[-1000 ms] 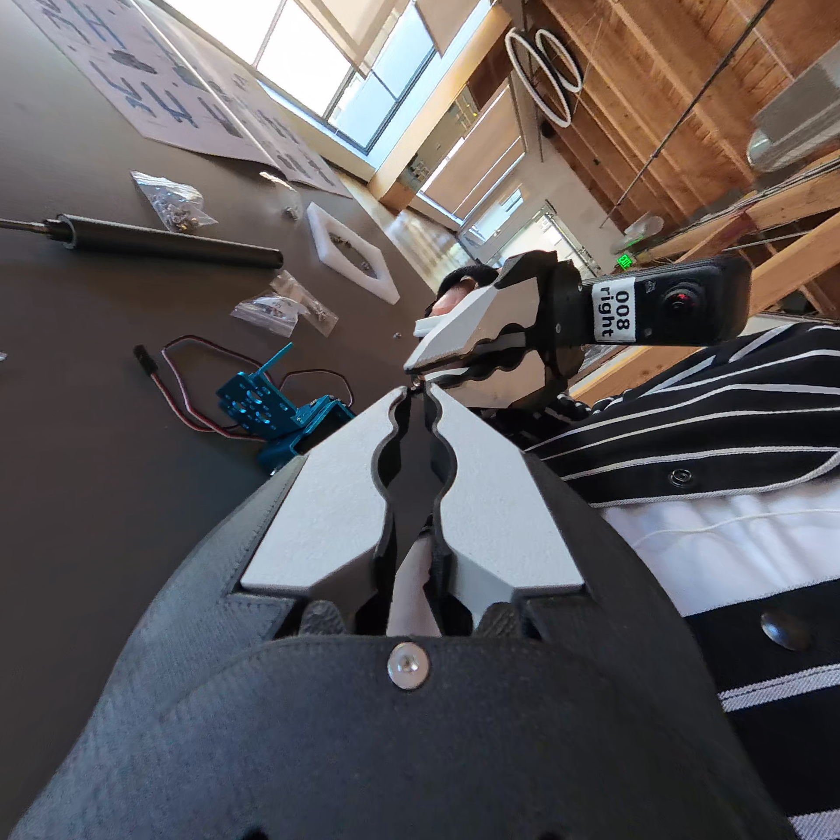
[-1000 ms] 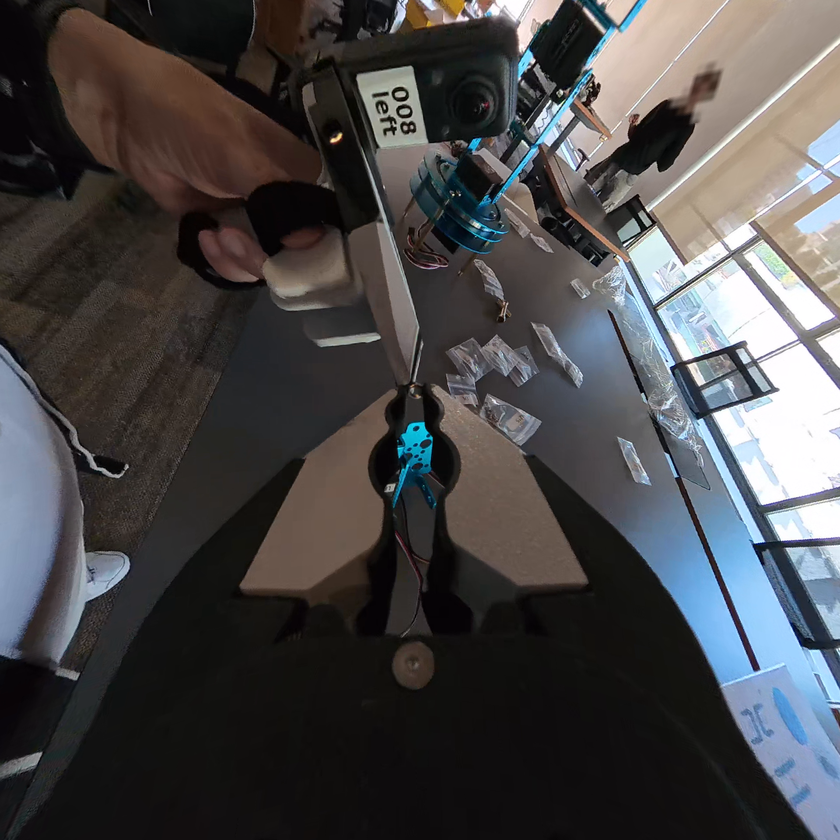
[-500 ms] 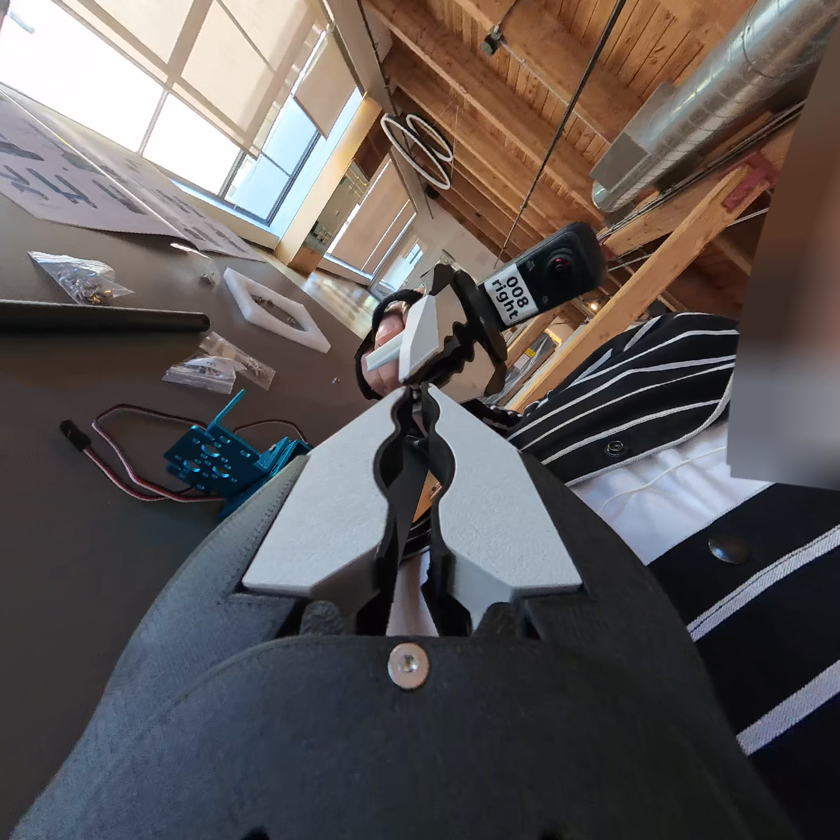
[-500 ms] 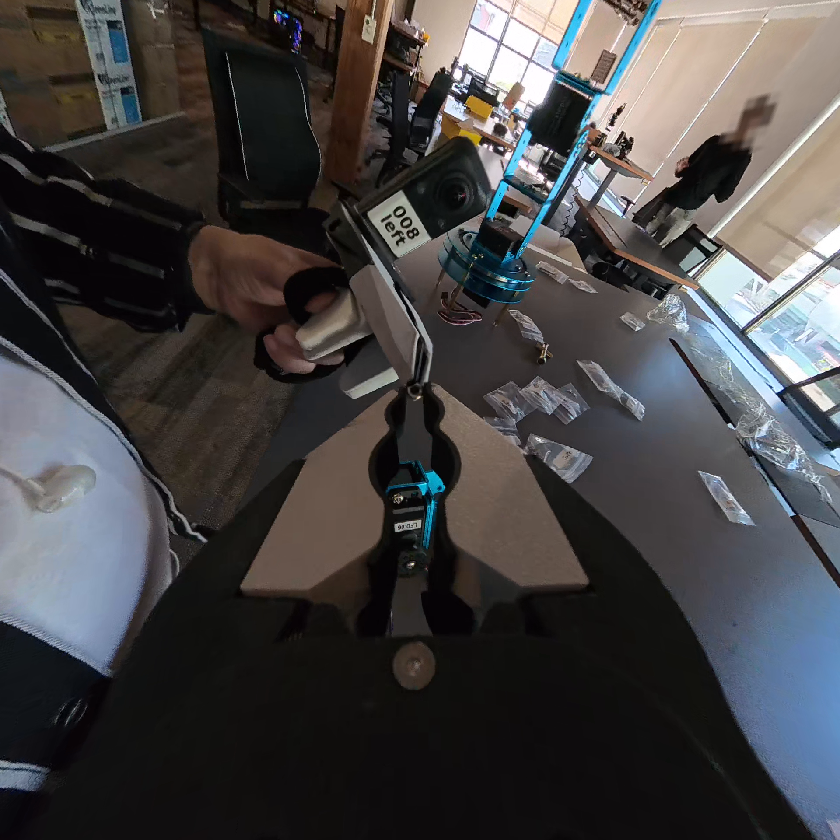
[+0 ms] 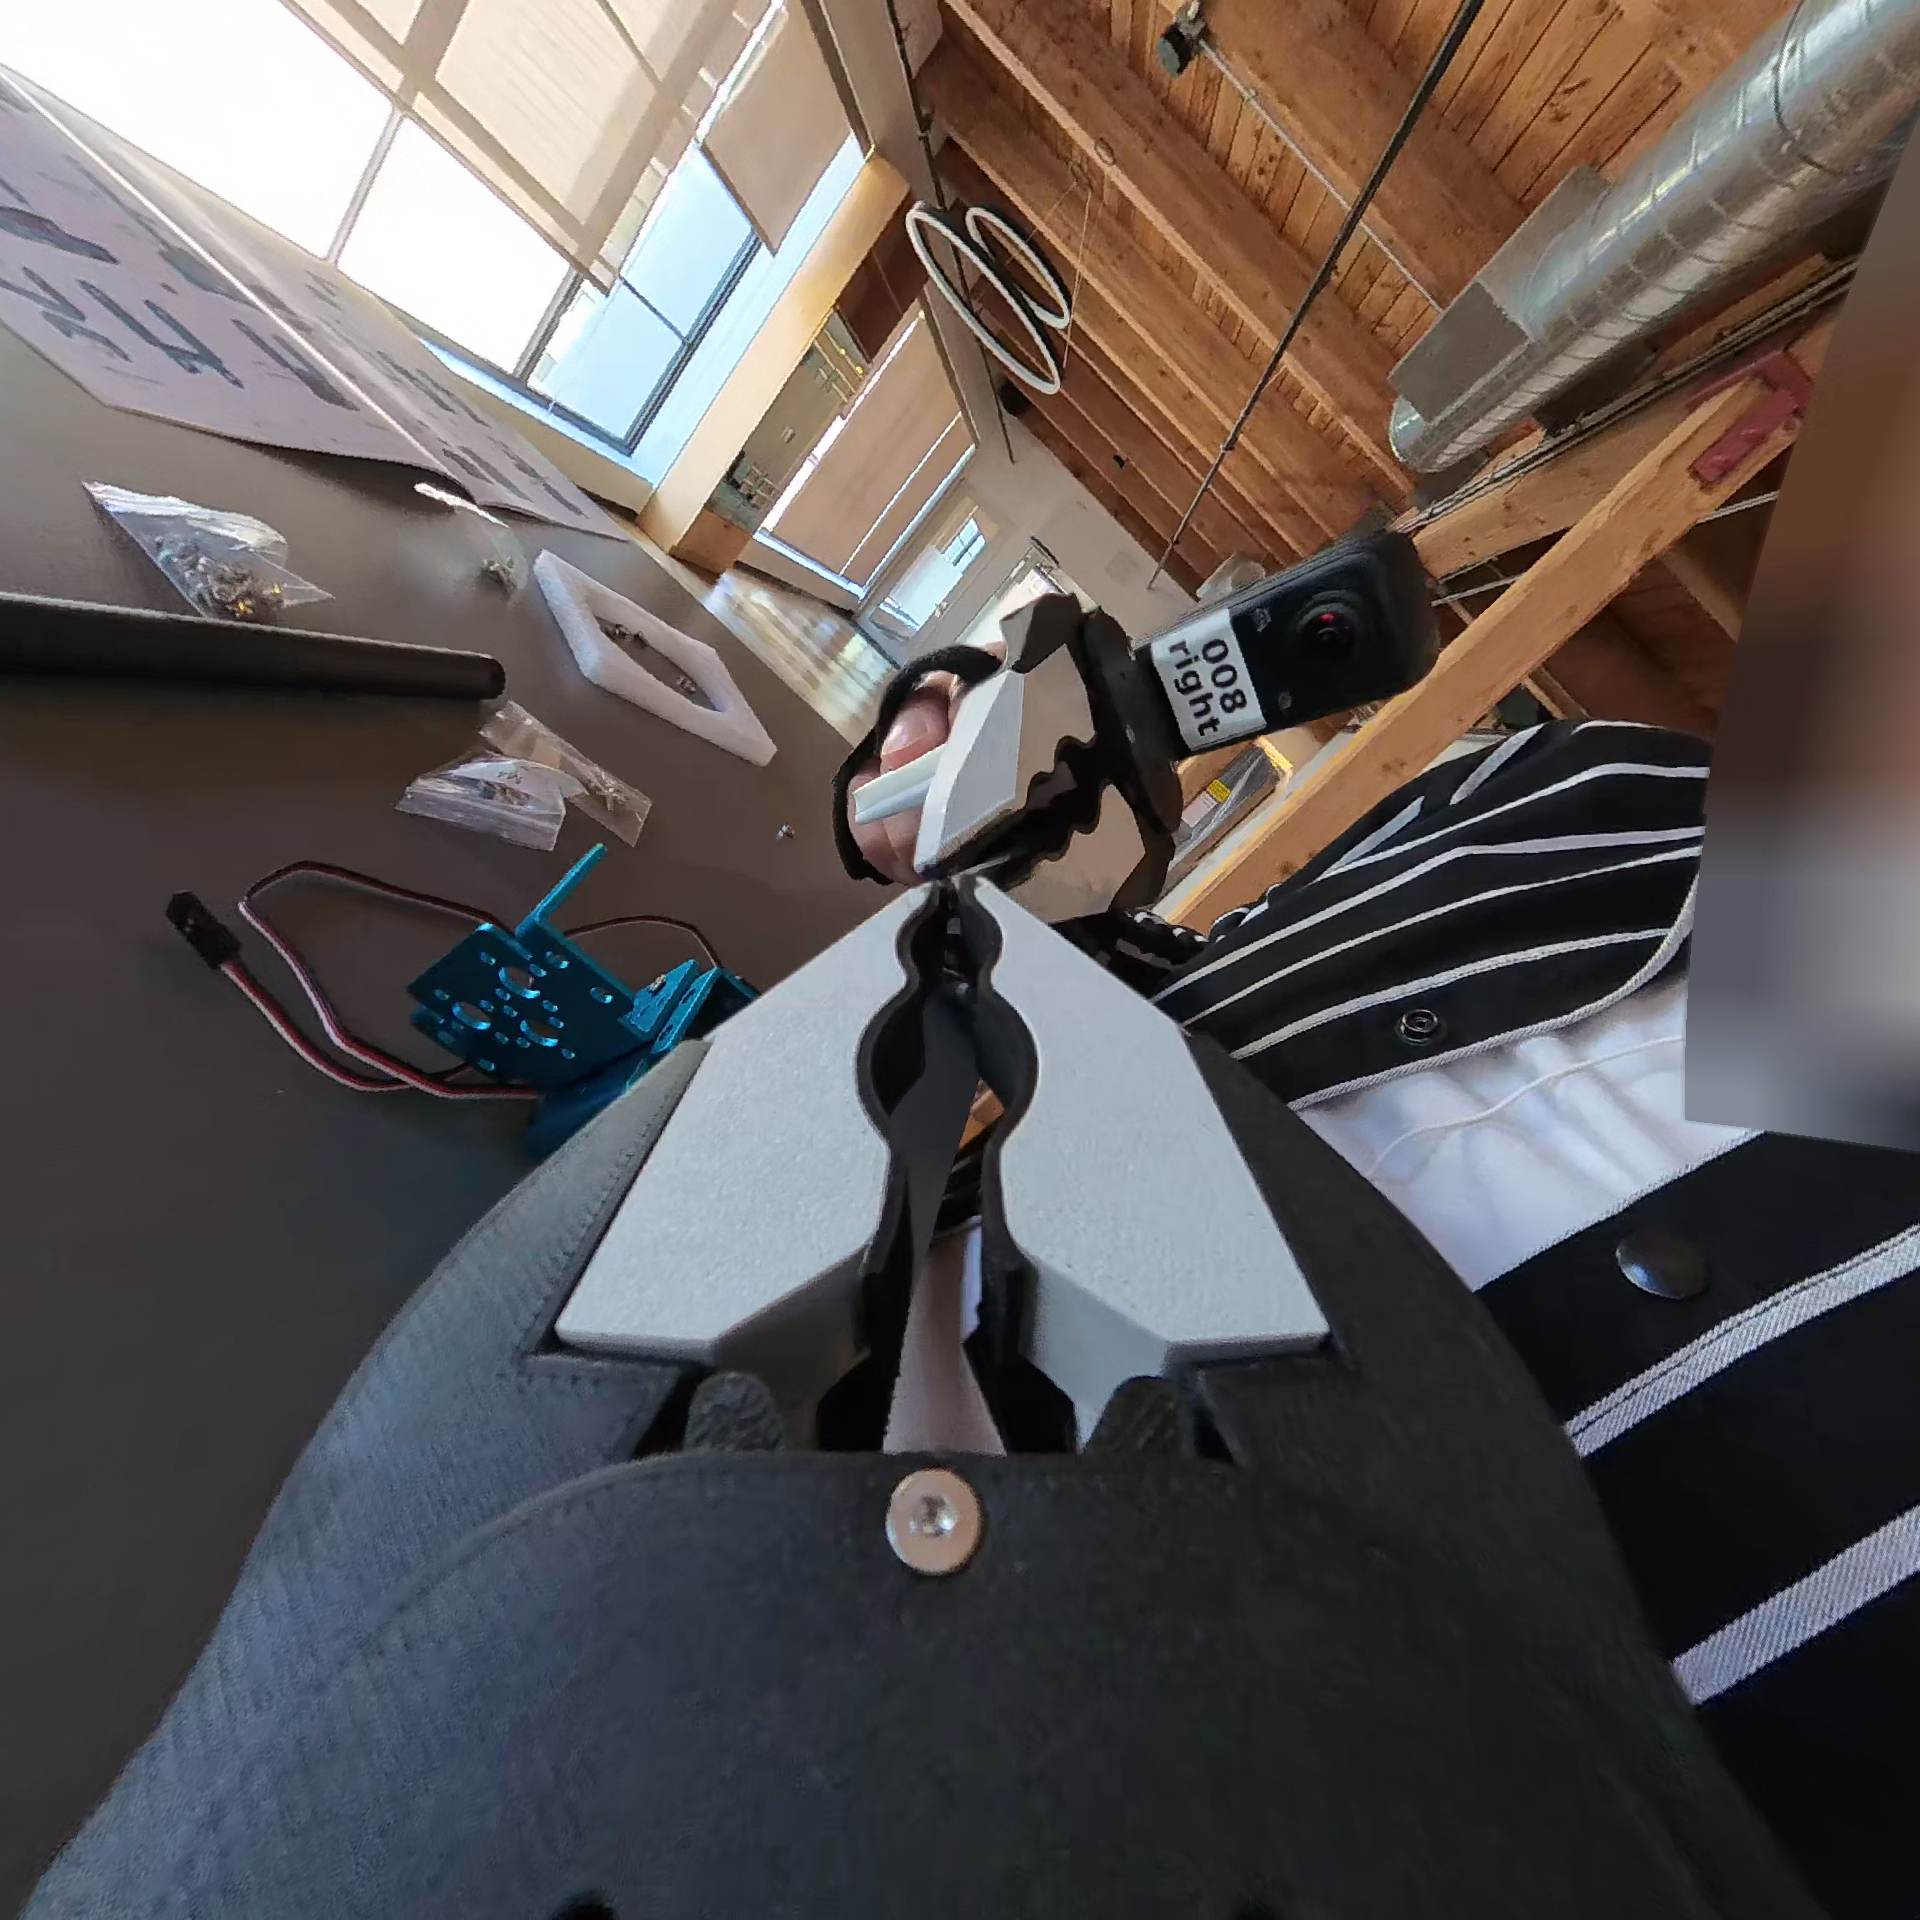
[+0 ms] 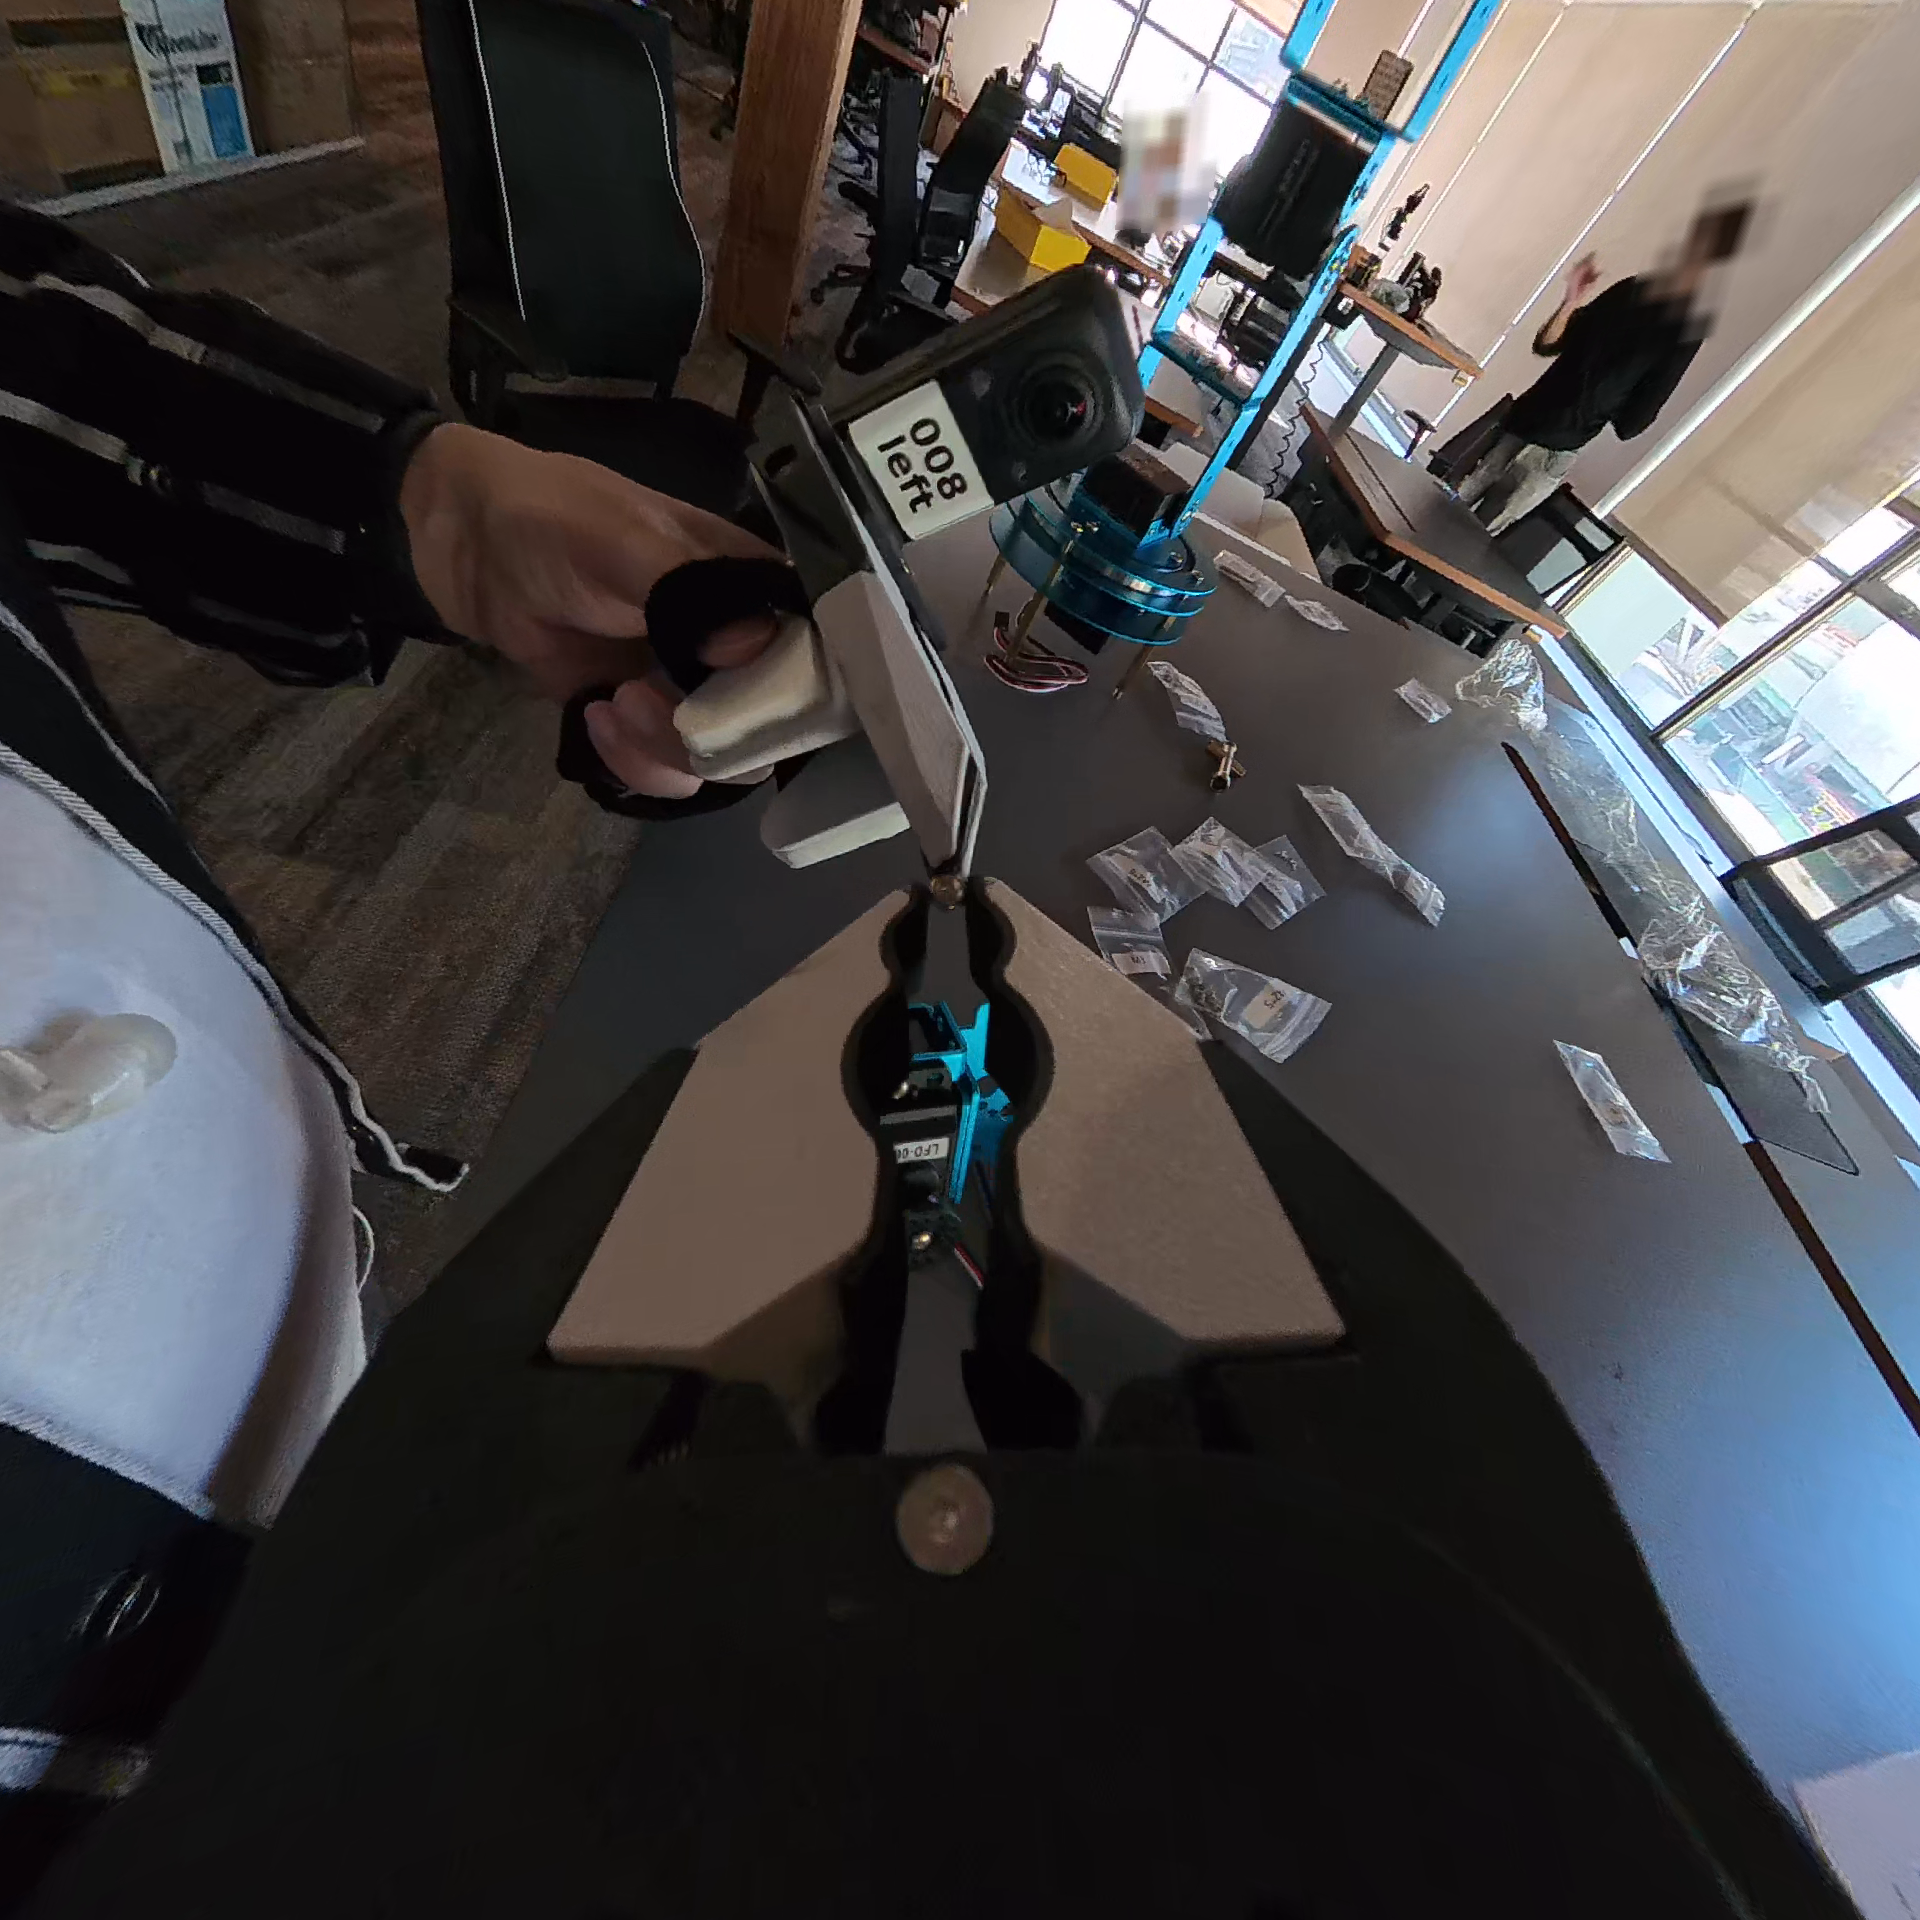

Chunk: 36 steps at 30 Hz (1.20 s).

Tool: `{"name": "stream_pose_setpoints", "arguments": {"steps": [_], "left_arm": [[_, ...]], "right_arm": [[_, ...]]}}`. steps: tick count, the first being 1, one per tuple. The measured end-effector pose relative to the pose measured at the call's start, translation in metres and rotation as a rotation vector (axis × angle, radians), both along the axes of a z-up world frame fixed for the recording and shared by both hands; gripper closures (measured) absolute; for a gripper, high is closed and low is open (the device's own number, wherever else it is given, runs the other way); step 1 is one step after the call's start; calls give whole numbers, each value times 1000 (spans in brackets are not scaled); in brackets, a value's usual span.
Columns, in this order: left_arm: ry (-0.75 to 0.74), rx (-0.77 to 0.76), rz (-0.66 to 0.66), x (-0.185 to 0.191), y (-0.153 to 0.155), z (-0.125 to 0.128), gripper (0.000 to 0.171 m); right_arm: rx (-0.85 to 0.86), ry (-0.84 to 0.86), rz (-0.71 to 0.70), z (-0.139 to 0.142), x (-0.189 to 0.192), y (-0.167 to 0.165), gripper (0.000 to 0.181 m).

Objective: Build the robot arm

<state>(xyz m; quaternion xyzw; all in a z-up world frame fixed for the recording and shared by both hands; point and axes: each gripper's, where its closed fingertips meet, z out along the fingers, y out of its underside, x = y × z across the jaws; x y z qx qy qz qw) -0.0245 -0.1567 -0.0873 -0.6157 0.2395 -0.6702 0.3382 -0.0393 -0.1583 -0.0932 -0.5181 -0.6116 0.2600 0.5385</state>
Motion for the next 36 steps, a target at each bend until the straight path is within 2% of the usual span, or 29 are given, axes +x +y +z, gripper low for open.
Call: {"name": "stream_pose_setpoints", "arguments": {"steps": [6,9,11,36], "left_arm": [[-21,-53,-12,1,2,-1,171],[5,-94,-8,2,6,-9,162],[3,-105,-17,3,5,-9,171],[40,-123,-5,1,5,-12,171]], "right_arm": [[18,8,-4,0,1,1,176],[56,-19,-14,-5,1,3,176],[75,-37,-18,-8,0,3,176],[128,-54,-51,-11,4,8,176]]}}
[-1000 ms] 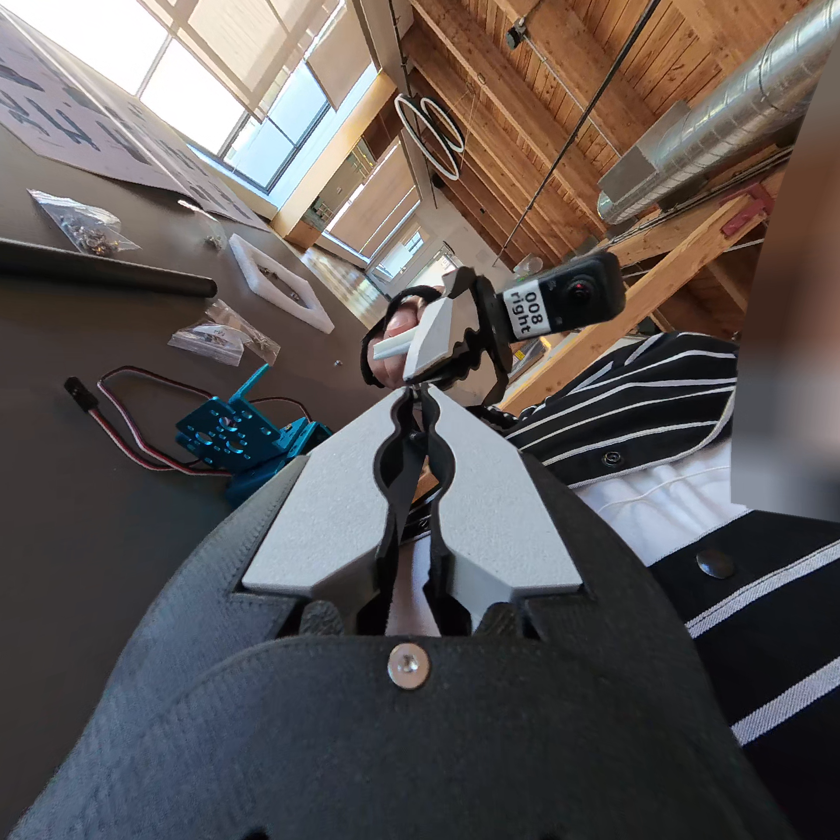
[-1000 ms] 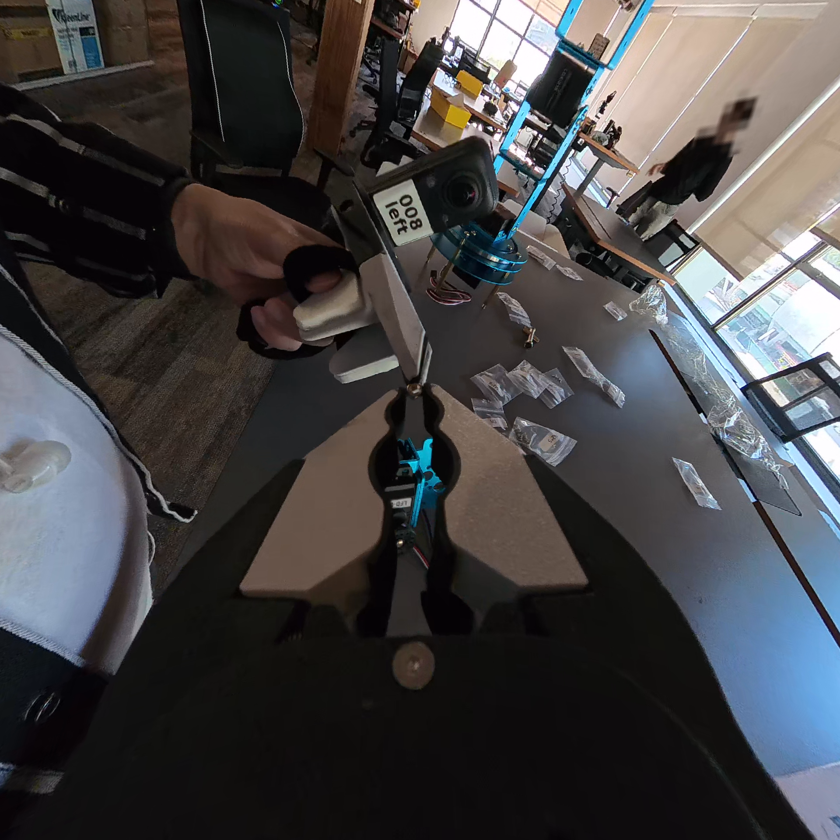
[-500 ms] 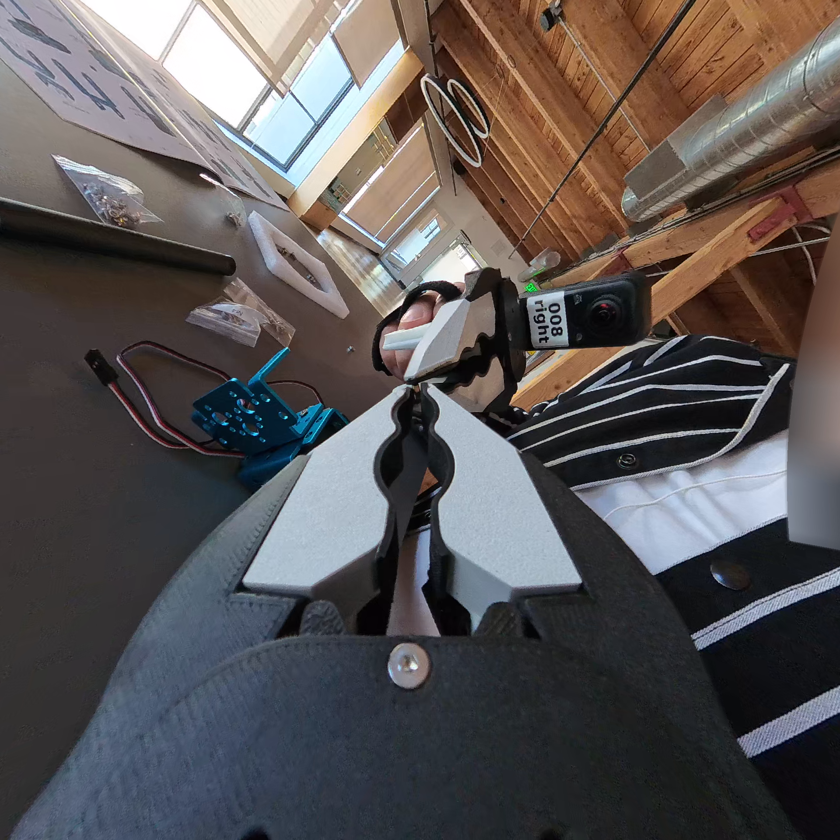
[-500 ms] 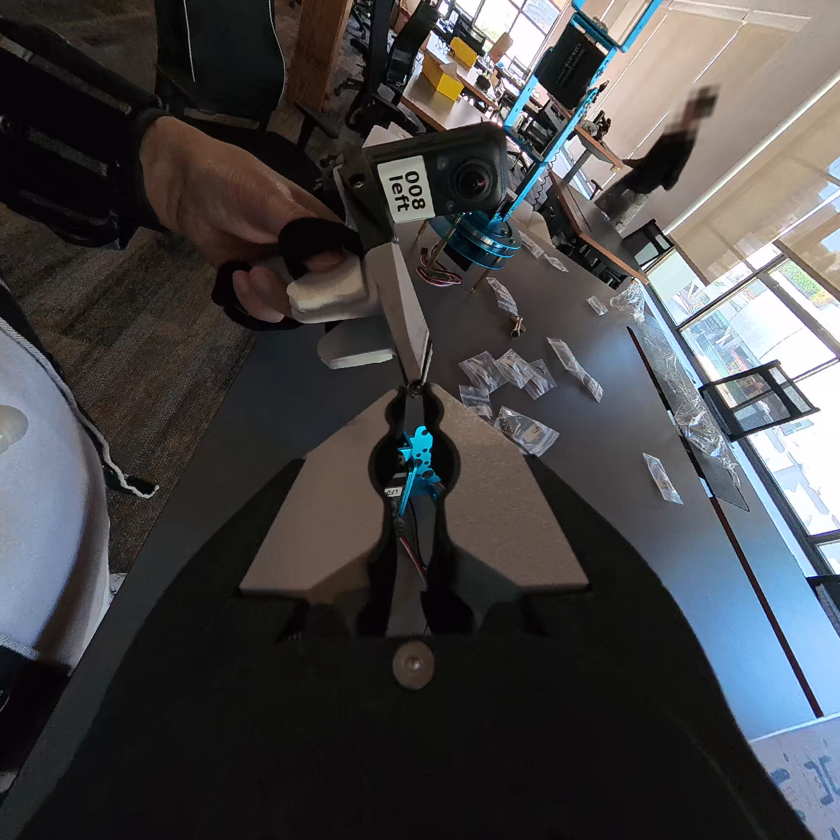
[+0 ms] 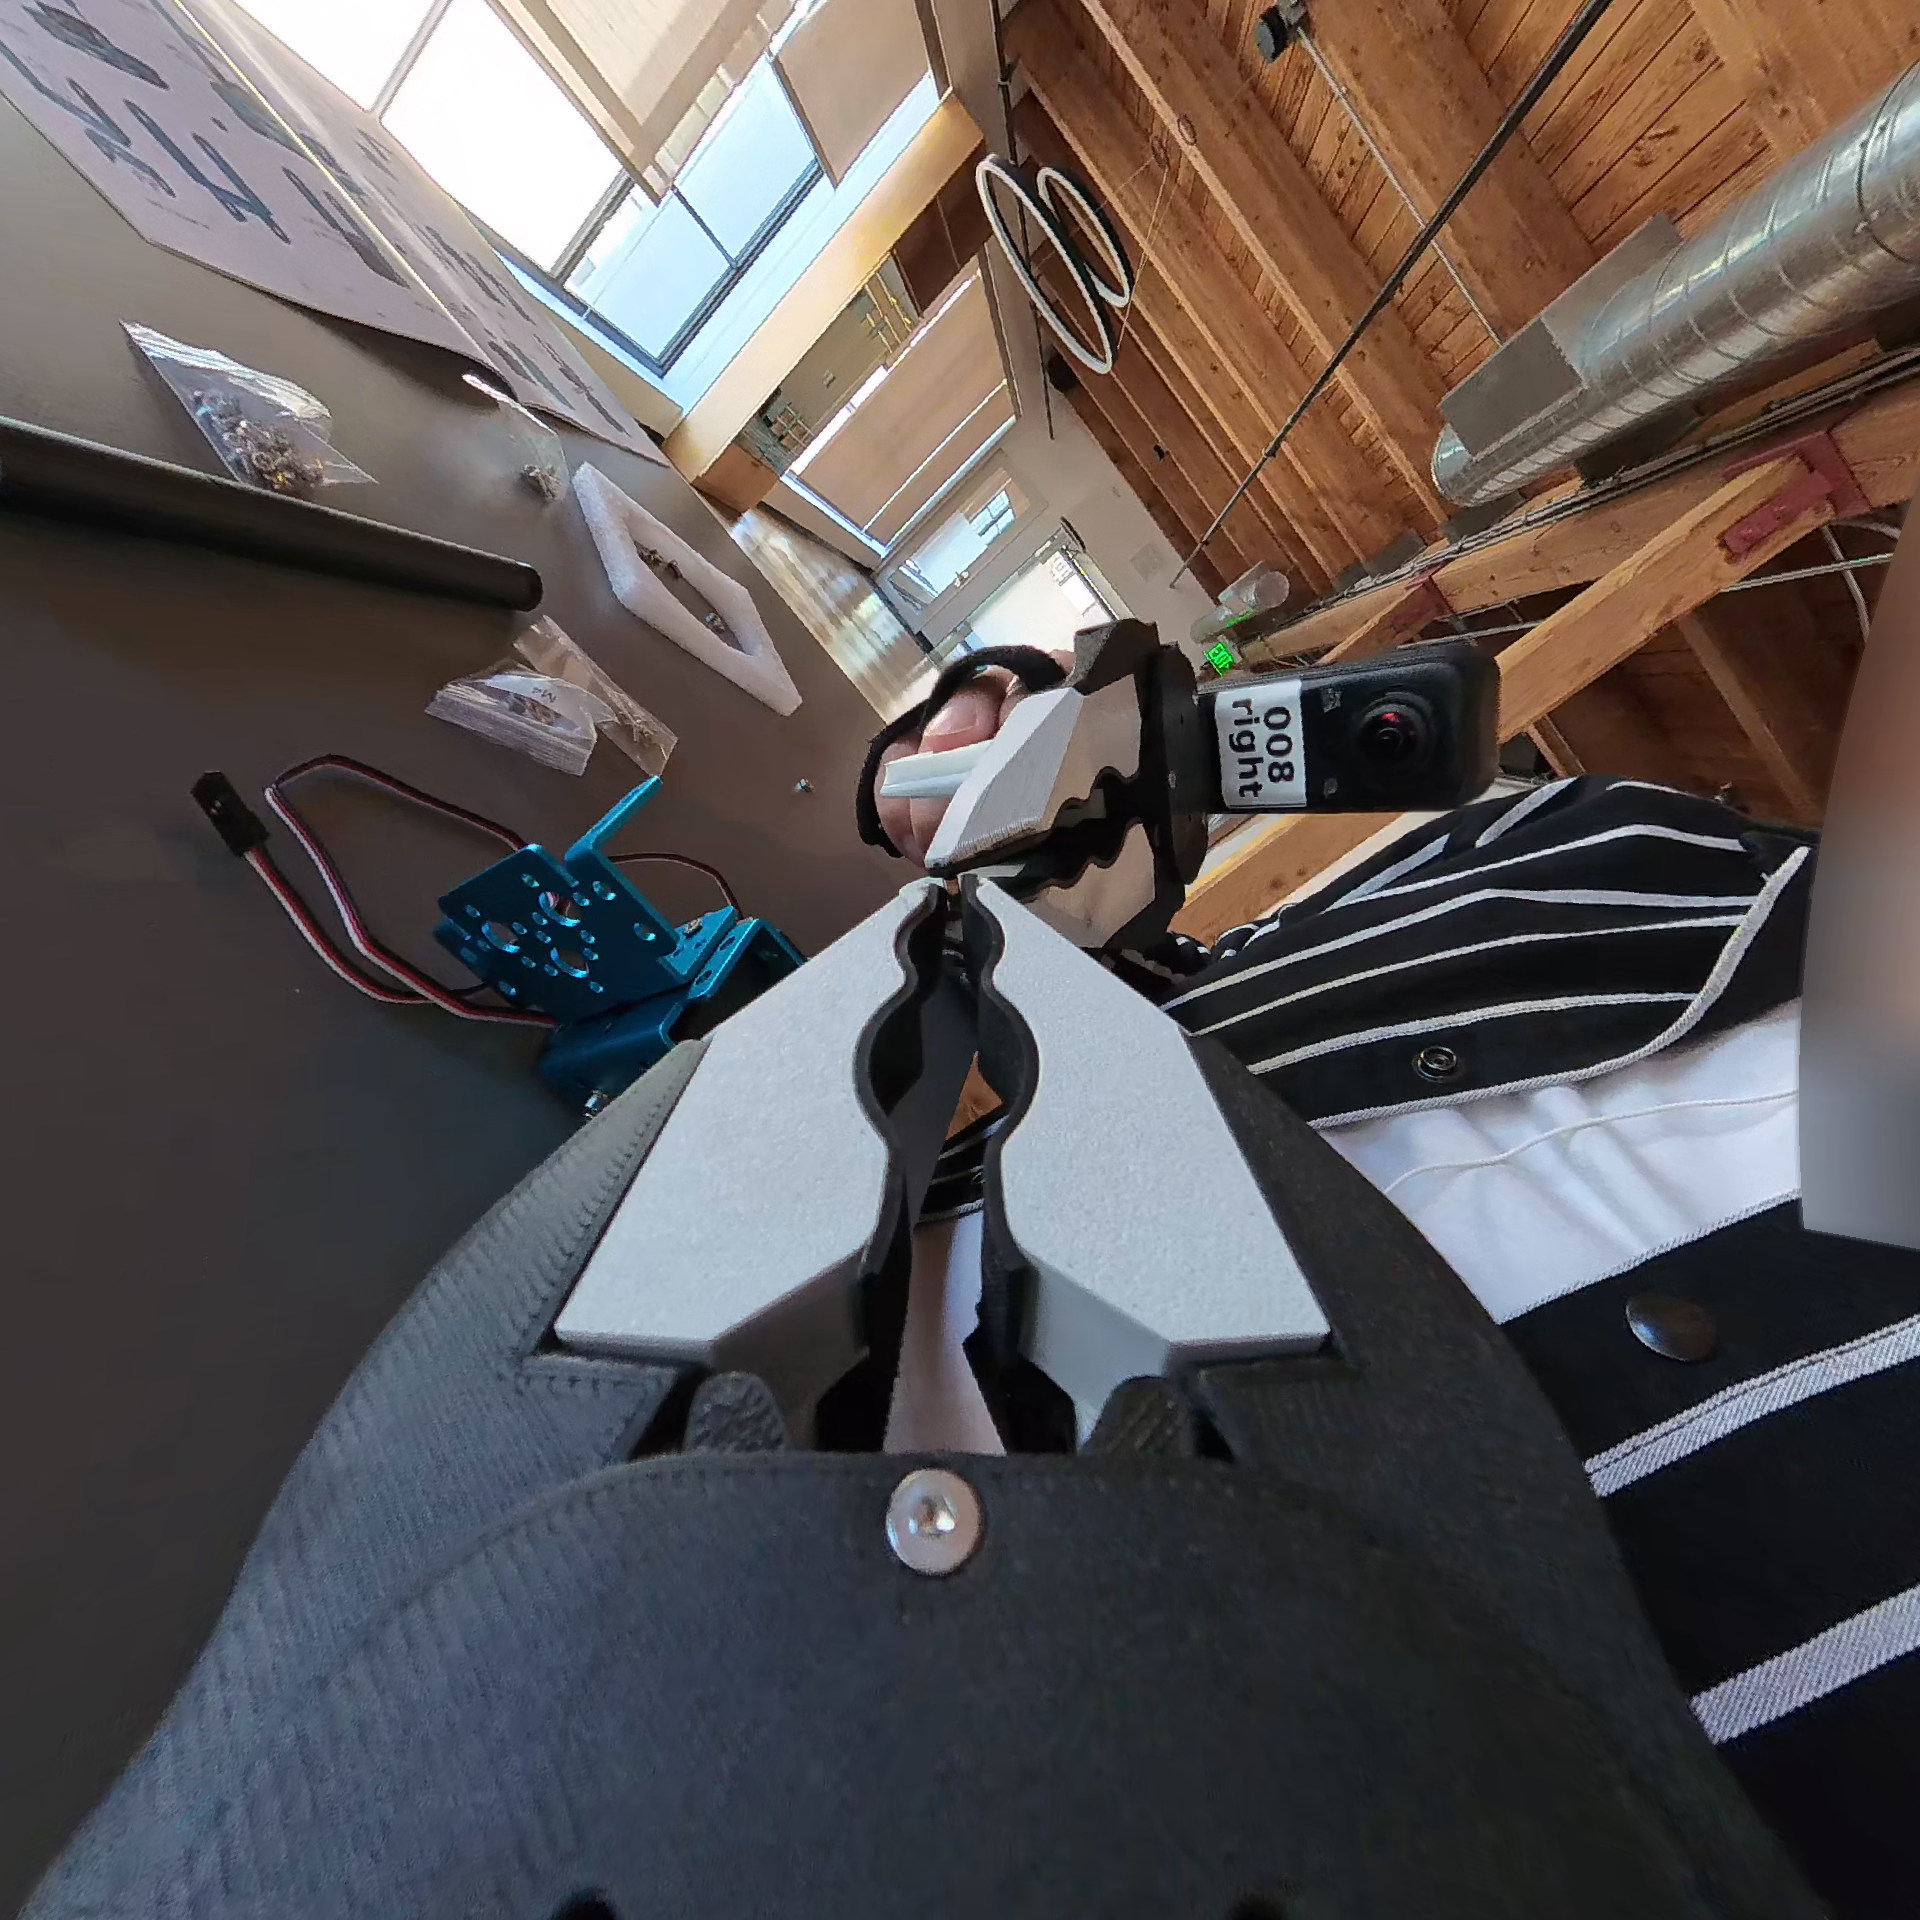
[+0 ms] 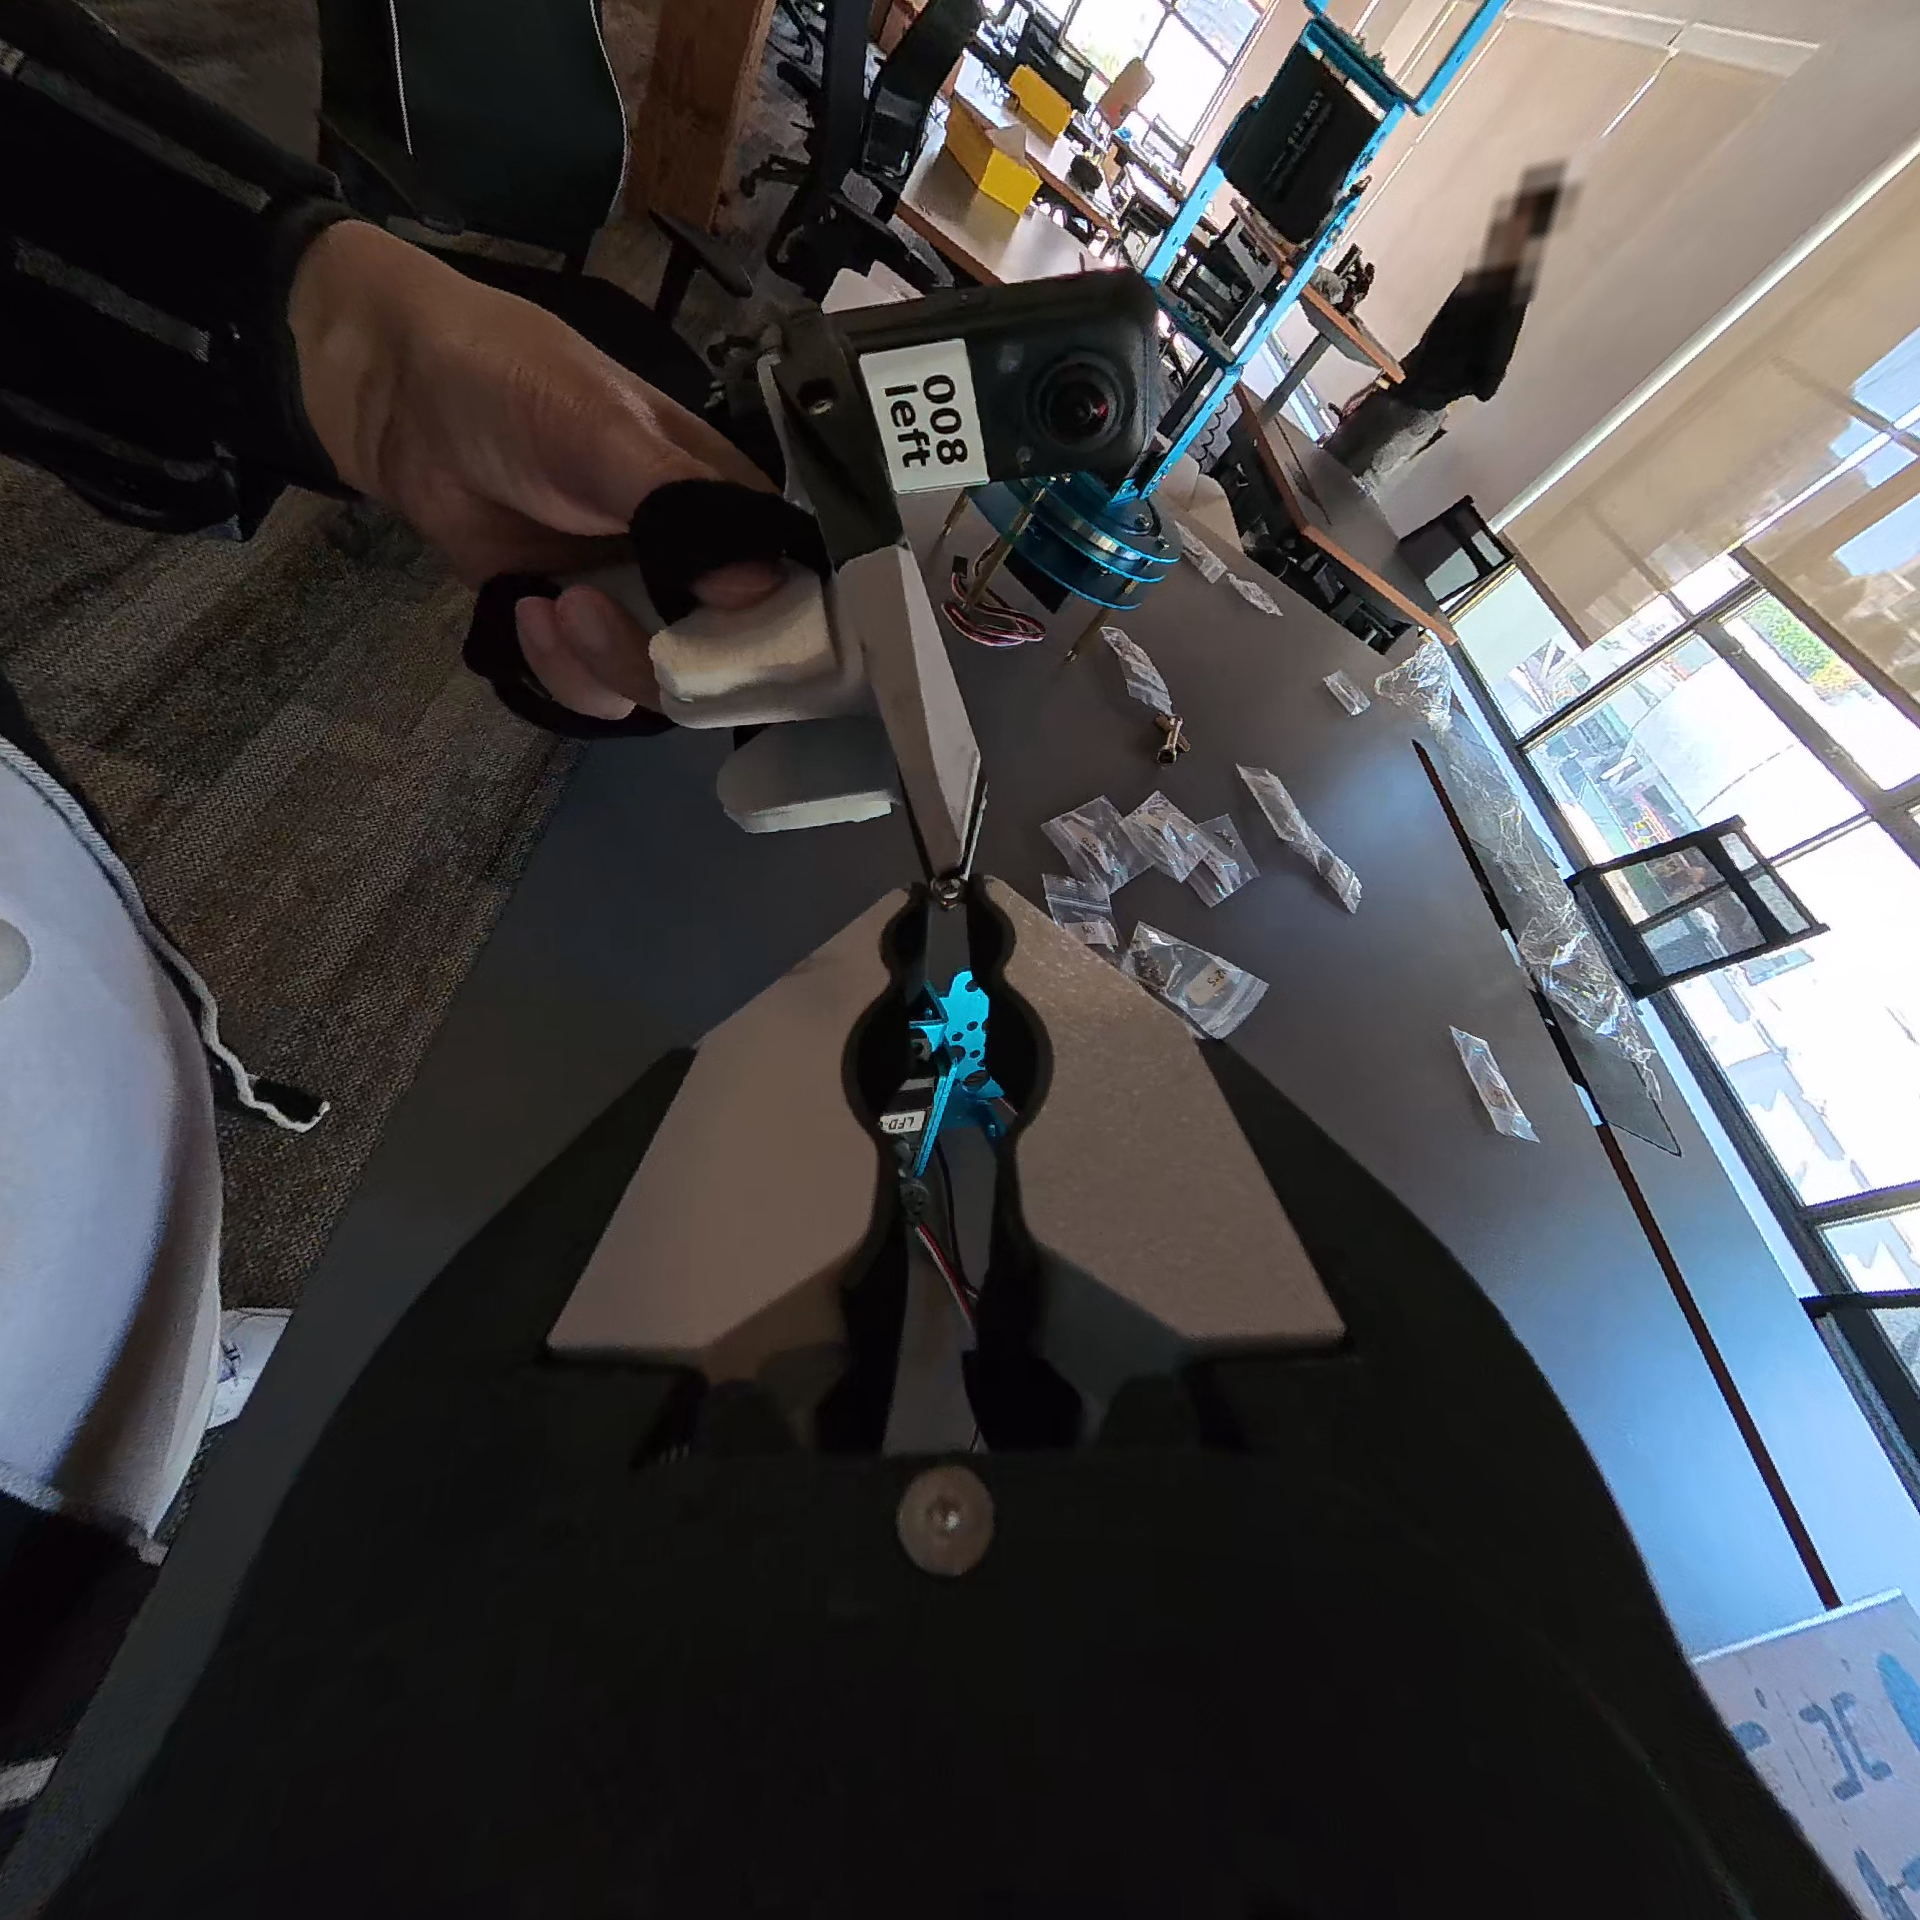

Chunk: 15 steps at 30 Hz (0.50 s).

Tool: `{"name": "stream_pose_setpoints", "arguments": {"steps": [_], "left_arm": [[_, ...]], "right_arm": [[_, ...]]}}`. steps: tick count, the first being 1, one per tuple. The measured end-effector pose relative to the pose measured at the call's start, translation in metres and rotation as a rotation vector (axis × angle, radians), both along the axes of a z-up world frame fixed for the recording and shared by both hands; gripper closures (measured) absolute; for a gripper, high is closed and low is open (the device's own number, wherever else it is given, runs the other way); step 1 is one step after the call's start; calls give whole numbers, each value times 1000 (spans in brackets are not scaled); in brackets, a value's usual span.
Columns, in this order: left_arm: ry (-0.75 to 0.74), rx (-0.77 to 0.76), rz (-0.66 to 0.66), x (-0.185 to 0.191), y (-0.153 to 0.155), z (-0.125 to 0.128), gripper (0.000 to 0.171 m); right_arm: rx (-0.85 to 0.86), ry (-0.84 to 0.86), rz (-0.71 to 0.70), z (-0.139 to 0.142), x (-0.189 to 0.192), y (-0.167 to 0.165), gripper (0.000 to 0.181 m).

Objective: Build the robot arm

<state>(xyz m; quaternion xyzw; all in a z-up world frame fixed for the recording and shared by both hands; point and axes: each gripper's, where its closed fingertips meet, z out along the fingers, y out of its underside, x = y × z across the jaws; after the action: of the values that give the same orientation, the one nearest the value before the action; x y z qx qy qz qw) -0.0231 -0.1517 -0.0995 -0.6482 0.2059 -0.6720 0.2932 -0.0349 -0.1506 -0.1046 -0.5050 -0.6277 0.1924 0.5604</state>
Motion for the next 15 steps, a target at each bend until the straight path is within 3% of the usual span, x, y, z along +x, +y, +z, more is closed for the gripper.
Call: {"name": "stream_pose_setpoints", "arguments": {"steps": [15], "left_arm": [[23,-56,-30,-8,4,-3,171]], "right_arm": [[-44,23,-50,-2,-6,4,171]]}}
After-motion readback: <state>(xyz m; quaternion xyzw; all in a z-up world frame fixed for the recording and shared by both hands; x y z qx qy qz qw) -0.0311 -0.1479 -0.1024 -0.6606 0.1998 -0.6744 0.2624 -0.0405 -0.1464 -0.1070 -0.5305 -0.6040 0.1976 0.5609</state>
